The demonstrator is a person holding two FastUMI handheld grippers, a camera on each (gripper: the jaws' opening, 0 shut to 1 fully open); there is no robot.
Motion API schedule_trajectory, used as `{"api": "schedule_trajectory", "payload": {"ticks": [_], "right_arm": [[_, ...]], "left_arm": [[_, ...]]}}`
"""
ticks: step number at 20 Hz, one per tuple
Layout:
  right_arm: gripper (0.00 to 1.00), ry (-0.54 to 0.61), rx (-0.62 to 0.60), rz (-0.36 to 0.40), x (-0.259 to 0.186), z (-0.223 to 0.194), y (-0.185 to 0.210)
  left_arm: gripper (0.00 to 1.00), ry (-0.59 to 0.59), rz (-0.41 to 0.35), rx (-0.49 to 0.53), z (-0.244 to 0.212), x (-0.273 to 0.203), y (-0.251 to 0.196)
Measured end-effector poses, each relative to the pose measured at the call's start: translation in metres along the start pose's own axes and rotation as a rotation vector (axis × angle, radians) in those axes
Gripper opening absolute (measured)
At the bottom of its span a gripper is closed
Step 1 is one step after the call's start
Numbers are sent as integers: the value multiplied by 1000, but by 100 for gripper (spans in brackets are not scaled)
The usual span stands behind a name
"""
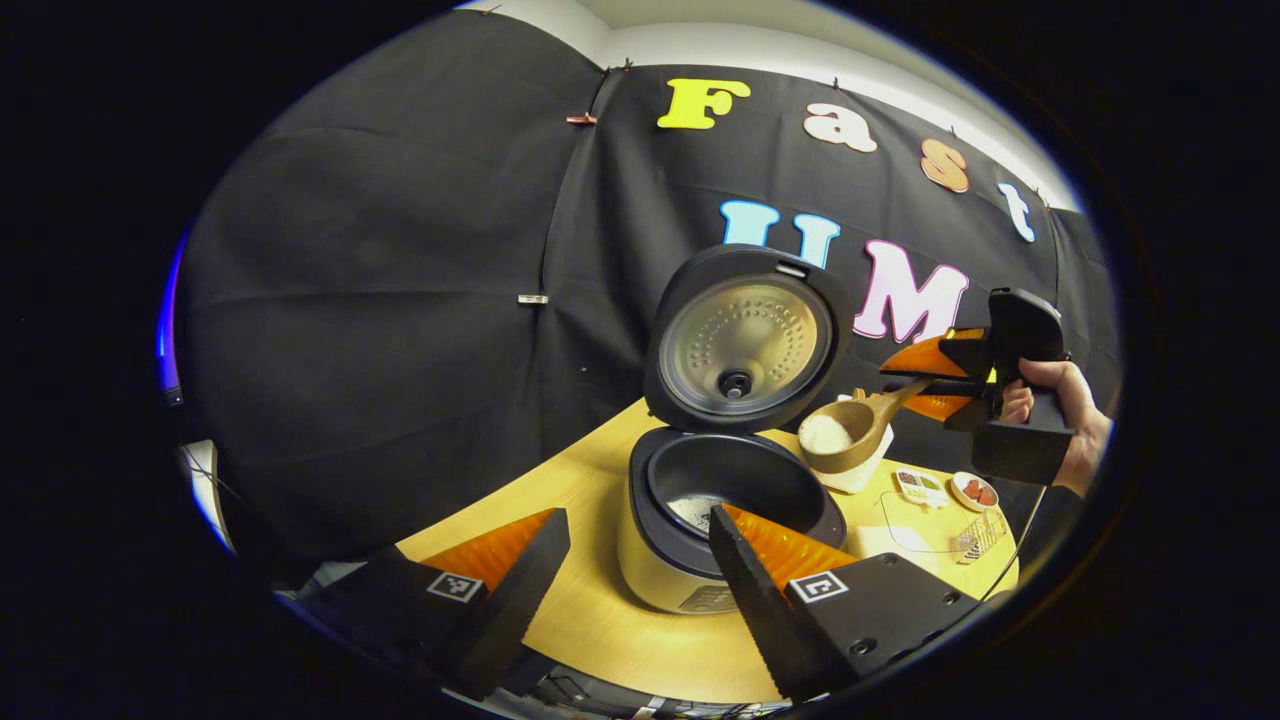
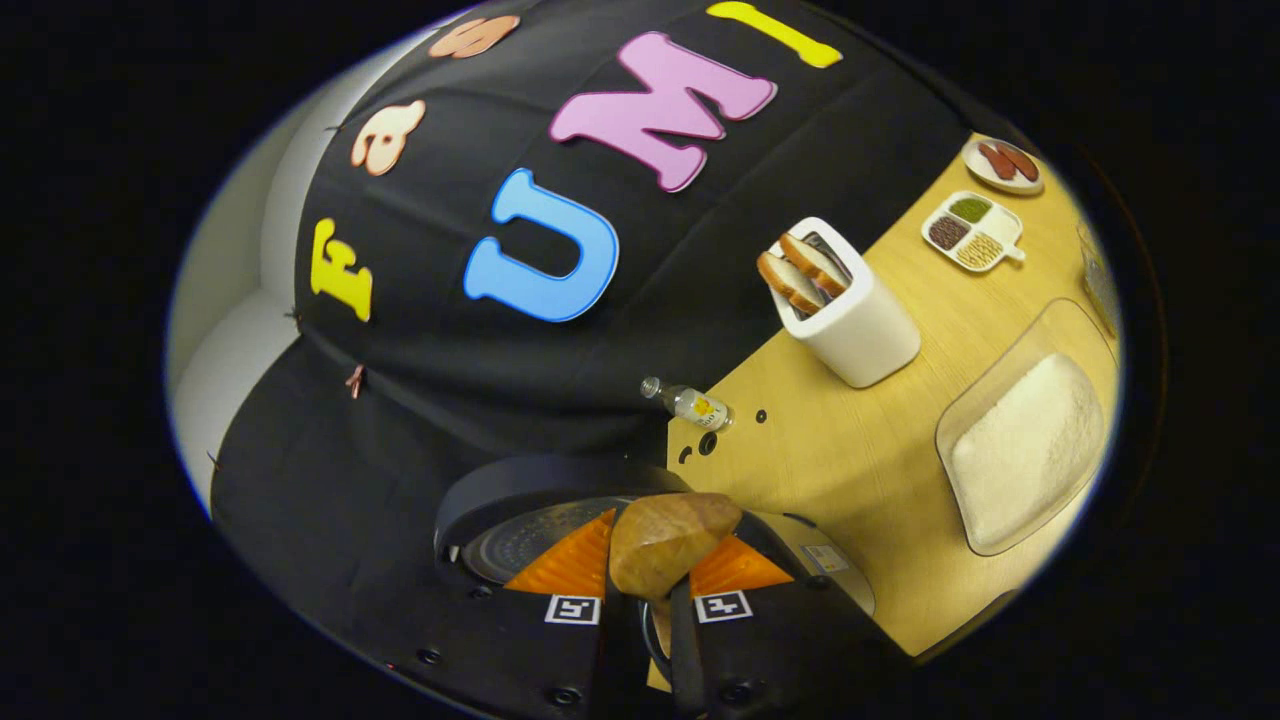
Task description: Close the left gripper, press the button to open the rice cooker; take a wooden spoon from the chopstick holder with the right hand, scoop a spoonful of rice and pour it into the rice cooker, then put the wooden spoon back into the chopstick holder.
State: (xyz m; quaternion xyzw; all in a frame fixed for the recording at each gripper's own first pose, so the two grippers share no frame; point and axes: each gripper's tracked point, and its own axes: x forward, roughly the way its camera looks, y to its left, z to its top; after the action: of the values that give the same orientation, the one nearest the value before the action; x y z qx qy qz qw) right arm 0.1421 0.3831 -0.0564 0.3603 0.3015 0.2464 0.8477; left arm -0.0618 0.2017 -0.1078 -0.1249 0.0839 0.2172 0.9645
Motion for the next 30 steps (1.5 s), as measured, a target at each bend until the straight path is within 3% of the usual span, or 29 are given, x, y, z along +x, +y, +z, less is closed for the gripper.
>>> {"api": "schedule_trajectory", "payload": {"ticks": [3,11,12,13,14,18,23,30], "right_arm": [[19,-45,-212,1,11,-9,10],[19,-55,-630,82,37,-50,37],[19,-48,-674,95,39,-55,38],[14,-39,-710,107,41,-61,40],[19,-27,-740,122,43,-65,39],[20,-1,-854,163,47,-87,43],[20,39,-1080,262,41,-118,44],[19,86,-1206,346,27,-149,45]], "left_arm": [[96,11,3,-3,-5,4,6],[92,23,23,-11,-5,15,25],[95,25,22,-12,-6,17,26],[95,27,21,-11,-6,18,27],[95,29,21,-8,-7,19,28],[95,34,19,3,-6,24,31],[93,23,24,2,-2,29,35],[95,20,27,5,-3,27,36]]}}
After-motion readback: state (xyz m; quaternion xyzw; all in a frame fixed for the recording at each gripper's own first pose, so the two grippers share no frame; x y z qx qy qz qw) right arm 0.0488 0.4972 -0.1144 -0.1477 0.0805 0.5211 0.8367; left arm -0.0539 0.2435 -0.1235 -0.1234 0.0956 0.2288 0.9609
